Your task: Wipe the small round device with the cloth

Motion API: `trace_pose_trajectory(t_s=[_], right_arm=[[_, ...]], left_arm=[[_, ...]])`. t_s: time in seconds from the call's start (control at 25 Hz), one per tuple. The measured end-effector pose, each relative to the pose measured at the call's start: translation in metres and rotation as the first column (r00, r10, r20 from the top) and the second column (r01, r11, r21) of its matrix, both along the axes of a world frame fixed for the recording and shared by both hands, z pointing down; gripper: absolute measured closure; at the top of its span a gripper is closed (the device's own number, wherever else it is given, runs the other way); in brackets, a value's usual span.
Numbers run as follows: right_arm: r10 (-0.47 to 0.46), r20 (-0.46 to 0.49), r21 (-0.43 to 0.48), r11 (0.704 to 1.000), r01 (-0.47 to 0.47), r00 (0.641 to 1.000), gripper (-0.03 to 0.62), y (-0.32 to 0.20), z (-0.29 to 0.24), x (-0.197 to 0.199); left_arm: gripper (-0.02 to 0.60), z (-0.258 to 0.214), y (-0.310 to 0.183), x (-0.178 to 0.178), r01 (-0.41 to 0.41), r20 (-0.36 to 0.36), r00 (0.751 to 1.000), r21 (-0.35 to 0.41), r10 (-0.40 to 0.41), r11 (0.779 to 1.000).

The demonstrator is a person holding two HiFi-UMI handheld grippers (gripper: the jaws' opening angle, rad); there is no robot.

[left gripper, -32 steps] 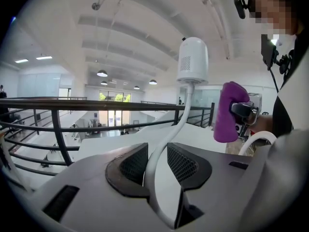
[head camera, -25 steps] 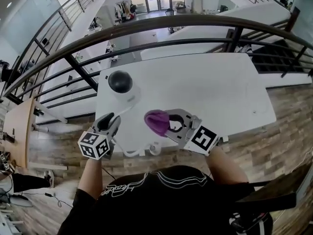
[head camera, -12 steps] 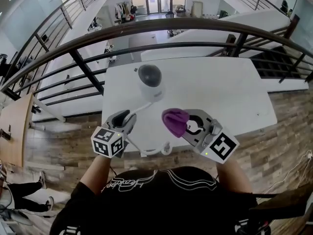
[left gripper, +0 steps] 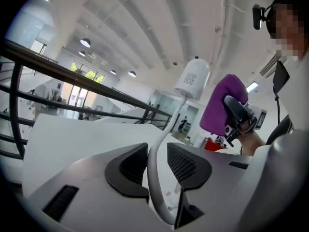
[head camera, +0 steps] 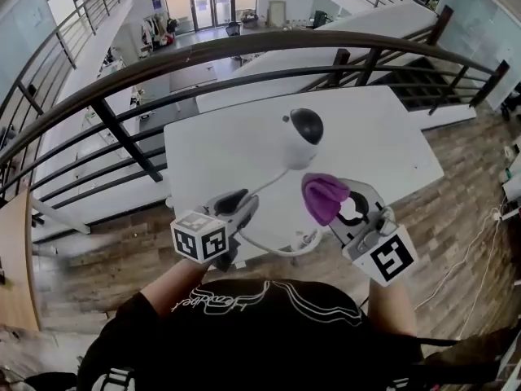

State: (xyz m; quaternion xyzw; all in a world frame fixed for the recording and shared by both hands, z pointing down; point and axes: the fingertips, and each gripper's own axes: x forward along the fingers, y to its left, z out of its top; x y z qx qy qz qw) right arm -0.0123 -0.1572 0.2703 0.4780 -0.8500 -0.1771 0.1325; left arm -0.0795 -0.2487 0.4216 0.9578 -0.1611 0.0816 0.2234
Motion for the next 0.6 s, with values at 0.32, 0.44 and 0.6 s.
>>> trace_pose_trajectory(t_s=[0.32,0.44,0.6], right_arm=[[0.233,-0.095,0.094,0.97,-0.224,0.968,0.533,-0.002,-0.026,-0.042],[0.321,-0.156,0.137,0.944,-0.301,0.934,0.533,-0.005,-0.043,-0.053],[0.433,-0.168,0.186,0.896,-0.403,0.886,0.533,-0.013,-0.068,-0.055]], left_arm=[[0.453,0.007,0.002,0.0,-0.171,-0.024,0.985,-0.03,0.17,0.985],[0.453,0.005,0.004,0.002,-0.215,-0.023,0.976,-0.034,0.215,0.976],[0.453,0.003,0.006,0.004,-0.266,-0.012,0.964,-0.011,0.266,0.964]])
